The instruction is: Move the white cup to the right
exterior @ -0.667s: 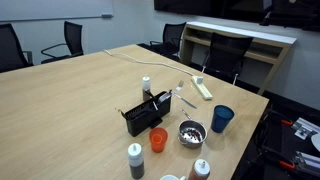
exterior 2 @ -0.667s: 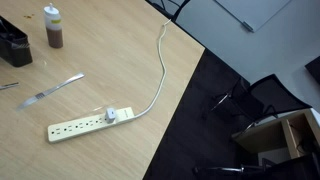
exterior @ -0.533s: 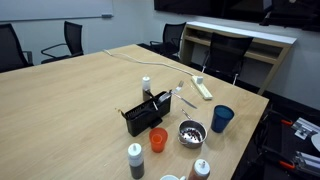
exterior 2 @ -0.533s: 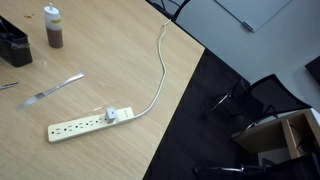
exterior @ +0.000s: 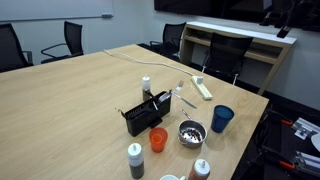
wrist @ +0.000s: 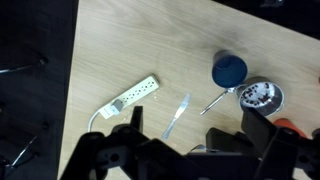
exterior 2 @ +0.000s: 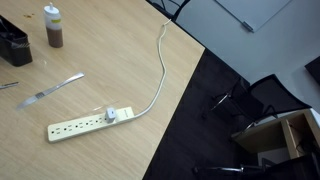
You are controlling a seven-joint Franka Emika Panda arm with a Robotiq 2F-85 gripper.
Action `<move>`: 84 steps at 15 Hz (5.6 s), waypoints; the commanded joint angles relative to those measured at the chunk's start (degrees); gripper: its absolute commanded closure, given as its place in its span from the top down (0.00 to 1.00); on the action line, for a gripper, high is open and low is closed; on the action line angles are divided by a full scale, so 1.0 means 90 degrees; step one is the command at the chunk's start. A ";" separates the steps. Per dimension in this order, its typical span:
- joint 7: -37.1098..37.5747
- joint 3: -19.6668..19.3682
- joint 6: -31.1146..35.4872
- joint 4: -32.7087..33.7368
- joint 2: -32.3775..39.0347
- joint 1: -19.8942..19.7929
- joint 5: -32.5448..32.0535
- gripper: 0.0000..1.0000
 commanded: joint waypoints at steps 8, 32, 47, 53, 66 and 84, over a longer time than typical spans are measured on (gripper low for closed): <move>0.0061 0.0145 0.0019 -0.0136 -0.0018 0.0199 0.0062 1.00; 0.0080 0.1777 0.4498 0.0050 0.3433 0.2283 0.1265 1.00; -0.0630 0.2482 0.6483 0.1522 0.6818 0.2579 0.0491 1.00; -0.0568 0.2020 0.6469 0.2119 0.7759 0.2912 -0.0276 1.00; 0.0441 0.0667 0.6443 0.3536 0.9177 0.3764 -0.1138 1.00; 0.0787 0.0866 0.6452 0.3719 0.9836 0.3898 -0.0513 0.31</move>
